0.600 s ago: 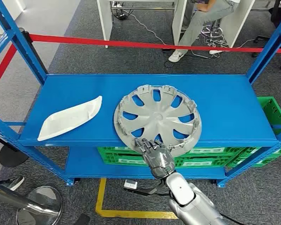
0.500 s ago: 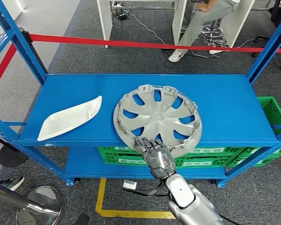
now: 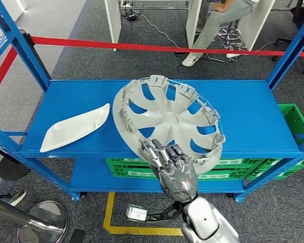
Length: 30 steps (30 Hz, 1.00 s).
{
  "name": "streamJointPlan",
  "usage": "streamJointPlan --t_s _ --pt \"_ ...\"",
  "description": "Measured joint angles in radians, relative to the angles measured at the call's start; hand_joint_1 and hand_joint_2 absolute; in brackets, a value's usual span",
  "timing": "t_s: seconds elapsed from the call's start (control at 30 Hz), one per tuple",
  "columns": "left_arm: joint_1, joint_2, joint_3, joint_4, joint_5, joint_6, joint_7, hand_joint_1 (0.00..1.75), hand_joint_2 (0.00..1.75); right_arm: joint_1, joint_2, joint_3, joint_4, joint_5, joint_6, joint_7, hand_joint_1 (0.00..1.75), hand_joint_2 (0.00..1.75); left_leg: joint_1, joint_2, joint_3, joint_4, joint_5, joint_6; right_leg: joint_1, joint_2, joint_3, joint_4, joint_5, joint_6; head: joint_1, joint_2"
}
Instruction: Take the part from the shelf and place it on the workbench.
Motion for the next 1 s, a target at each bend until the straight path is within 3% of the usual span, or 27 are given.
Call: streamJointPlan --t_s 0.5,0.83,1.0 --pt "0.000 0.001 0.054 0.000 0.026 0.027 -0.020 0.00 1.75 0.066 0.037 -0.052 -0.192 0.001 0.000 -0.224 1.75 1.75 0.000 0.000 0.000 0.000 0.000 0.000 0.000 -0.001 0.000 0.000 0.000 0.000 0.000 0.000" --pt "0.003 0.001 0.074 0.000 0.034 0.035 -0.041 0.00 1.75 0.084 0.062 -0.052 -0.242 0.001 0.000 -0.234 1.75 1.75 0.000 0.000 0.000 0.000 0.000 0.000 0.001 -0.001 0.001 0.000 0.000 0.000 0.000 0.000" --pt "0.004 0.001 0.080 0.000 0.038 0.010 -0.090 0.00 1.75 0.082 0.064 -0.025 -0.245 0.000 0.000 -0.159 1.75 1.75 -0.001 0.000 0.000 0.001 0.000 0.000 0.000 -0.001 0.001 0.000 0.000 0.000 0.000 0.000"
